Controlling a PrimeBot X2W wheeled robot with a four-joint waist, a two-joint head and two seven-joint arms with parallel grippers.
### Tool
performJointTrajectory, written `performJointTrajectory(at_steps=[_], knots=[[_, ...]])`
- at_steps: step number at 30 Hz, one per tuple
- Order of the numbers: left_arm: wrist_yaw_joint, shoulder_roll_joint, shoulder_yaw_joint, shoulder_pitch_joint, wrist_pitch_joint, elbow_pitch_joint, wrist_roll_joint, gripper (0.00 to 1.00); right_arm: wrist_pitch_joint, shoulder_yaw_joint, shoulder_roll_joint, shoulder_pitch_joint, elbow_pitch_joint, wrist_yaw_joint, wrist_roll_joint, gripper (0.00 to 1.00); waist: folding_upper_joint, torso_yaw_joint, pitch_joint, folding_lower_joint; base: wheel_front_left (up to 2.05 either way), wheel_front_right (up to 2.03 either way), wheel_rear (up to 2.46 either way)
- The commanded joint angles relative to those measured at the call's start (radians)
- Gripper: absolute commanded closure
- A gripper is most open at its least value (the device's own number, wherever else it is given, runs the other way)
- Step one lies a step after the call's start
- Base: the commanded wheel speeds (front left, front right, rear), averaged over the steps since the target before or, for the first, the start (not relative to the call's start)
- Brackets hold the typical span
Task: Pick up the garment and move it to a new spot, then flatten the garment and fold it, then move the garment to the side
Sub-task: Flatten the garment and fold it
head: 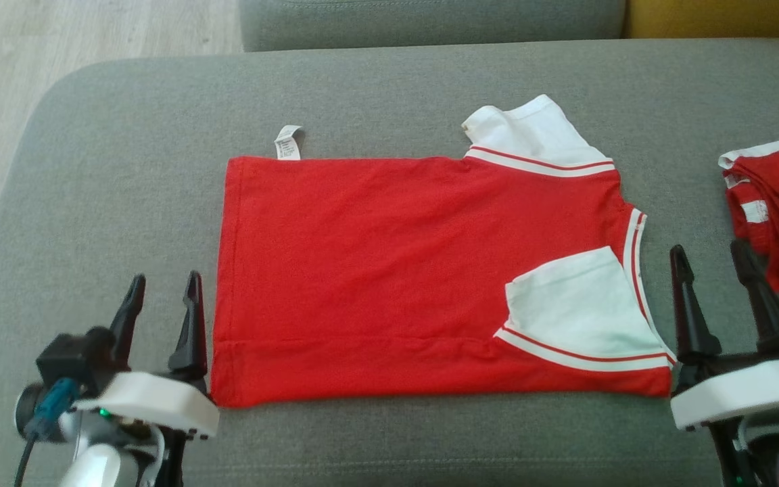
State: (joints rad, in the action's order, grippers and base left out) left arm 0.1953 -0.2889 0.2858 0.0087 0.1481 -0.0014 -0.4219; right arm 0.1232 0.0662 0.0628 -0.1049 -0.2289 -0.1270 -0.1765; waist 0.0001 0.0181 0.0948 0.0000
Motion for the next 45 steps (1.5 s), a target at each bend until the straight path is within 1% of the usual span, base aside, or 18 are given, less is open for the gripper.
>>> performJointTrajectory(at_steps=[1, 10, 13, 16, 21, 25, 28, 32, 36, 41, 45], knots=[[0.006, -0.025, -0.032, -0.054, 0.004, -0.035, 0.009, 0.00, -0.004, -0.029, 0.021, 0.047, -0.039, -0.004, -0.001, 0.00, -0.0001, -0.001, -0.001, 0.0000, 0.00, 0.00, 0.00], [0.008, -0.030, -0.021, -0.083, -0.022, -0.021, 0.011, 0.00, 0.009, -0.049, 0.022, 0.067, -0.025, -0.004, -0.004, 0.00, -0.0001, -0.004, 0.013, 0.0000, 0.00, 0.00, 0.00], [-0.012, -0.028, -0.011, -0.122, -0.029, 0.002, 0.003, 0.00, 0.011, -0.045, 0.019, 0.072, -0.026, -0.004, -0.007, 0.00, -0.0001, -0.004, 0.036, 0.0000, 0.00, 0.00, 0.00], [-0.047, -0.018, 0.006, -0.205, -0.049, 0.058, -0.012, 0.00, 0.014, -0.048, 0.016, 0.084, -0.032, -0.004, -0.006, 0.00, -0.0001, -0.006, 0.077, 0.0000, 0.00, 0.00, 0.00], [-0.121, 0.003, 0.022, -0.410, -0.097, 0.245, -0.045, 0.00, 0.014, -0.065, 0.010, 0.124, -0.038, -0.004, -0.005, 0.00, -0.0001, -0.032, 0.162, 0.0000, 0.00, 0.00, 0.00], [-0.171, 0.011, 0.020, -0.567, -0.121, 0.459, -0.067, 0.00, 0.005, -0.089, 0.007, 0.156, -0.024, -0.004, -0.007, 0.00, -0.0001, -0.062, 0.210, 0.0000, 0.00, 0.00, 0.00], [-0.198, 0.011, 0.007, -0.672, -0.123, 0.622, -0.083, 0.00, -0.001, -0.109, 0.003, 0.171, -0.015, -0.004, -0.009, 0.00, -0.0001, -0.084, 0.239, 0.0000, 0.00, 0.00, 0.00], [-0.221, 0.002, -0.014, -0.790, -0.104, 0.805, -0.099, 0.00, -0.011, -0.123, -0.002, 0.181, -0.005, -0.004, -0.016, 0.00, -0.0001, -0.108, 0.271, 0.0000, 0.00, 0.00, 0.00], [-0.250, -0.004, -0.014, -0.871, -0.100, 0.947, -0.105, 0.00, -0.021, -0.121, -0.006, 0.182, 0.010, -0.004, -0.025, 0.00, -0.0001, -0.121, 0.289, 0.0000, 0.00, 0.00, 0.00], [-0.274, -0.006, 0.005, -0.940, -0.119, 1.072, -0.101, 0.00, -0.028, -0.117, -0.009, 0.186, 0.022, -0.004, -0.035, 0.00, -0.0001, -0.128, 0.301, 0.0000, 0.00, 0.00, 0.00], [-0.286, -0.005, 0.015, -0.970, -0.131, 1.126, -0.101, 0.00, -0.026, -0.118, -0.010, 0.189, 0.027, -0.004, -0.043, 0.00, -0.0001, -0.131, 0.306, 0.0000, 0.00, 0.00, 0.00]])
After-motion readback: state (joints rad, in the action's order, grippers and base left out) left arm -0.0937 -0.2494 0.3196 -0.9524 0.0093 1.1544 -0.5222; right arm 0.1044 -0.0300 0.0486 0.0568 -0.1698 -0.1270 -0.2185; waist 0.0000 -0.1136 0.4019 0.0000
